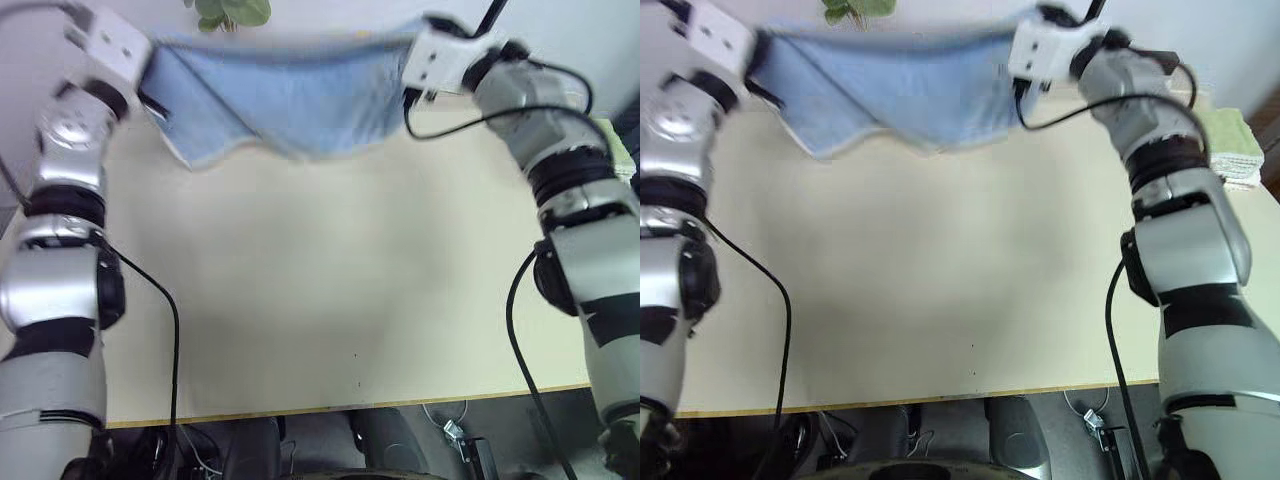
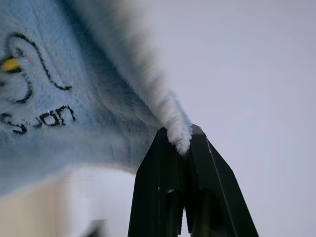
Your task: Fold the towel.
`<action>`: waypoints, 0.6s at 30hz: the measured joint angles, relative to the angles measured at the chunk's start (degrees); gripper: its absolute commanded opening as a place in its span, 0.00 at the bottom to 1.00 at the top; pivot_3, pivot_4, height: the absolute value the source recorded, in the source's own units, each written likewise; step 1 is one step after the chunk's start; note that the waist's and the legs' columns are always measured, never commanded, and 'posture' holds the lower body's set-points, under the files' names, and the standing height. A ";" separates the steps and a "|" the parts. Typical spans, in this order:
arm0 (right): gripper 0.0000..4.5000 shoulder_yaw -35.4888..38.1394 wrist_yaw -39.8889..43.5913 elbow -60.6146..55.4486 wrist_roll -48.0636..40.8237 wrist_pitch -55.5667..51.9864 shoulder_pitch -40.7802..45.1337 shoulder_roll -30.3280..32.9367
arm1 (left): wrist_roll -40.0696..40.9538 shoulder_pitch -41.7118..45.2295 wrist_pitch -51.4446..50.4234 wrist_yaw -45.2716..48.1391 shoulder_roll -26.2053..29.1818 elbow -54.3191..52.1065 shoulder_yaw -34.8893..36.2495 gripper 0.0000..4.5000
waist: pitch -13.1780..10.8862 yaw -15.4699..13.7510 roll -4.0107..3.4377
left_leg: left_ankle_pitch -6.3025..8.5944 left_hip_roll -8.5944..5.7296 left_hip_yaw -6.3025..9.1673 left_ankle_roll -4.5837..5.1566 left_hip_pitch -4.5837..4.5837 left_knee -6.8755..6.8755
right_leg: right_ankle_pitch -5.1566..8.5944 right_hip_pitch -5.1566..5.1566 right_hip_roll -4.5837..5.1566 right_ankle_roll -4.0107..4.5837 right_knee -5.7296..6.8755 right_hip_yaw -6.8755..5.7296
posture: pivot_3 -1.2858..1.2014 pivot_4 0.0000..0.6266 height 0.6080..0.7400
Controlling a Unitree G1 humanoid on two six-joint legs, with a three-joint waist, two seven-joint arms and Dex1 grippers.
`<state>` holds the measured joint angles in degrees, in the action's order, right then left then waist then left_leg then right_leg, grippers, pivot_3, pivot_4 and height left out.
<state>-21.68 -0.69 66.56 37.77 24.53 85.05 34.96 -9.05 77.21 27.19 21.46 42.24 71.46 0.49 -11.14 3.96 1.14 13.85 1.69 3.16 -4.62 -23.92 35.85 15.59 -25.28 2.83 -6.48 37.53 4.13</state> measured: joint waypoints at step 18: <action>0.01 4.83 23.75 -37.95 -14.38 6.42 -51.25 11.39 | 6.18 -27.90 11.09 41.64 2.10 -4.93 0.37 0.00 | -0.04 0.10 -0.07 | 0.04 0.03 0.09 0.12 0.66 0.39 | 0.00 0.75 -0.13 -0.01 0.52 -0.04 | 0.52 0.24 1.00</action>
<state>-16.85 23.06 28.62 23.39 30.94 33.80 46.36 -2.87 49.31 38.28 63.11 44.34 66.53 0.86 -11.18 4.07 1.07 13.89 1.72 3.25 -4.50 -23.26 36.24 15.59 -24.54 2.70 -6.49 38.05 4.09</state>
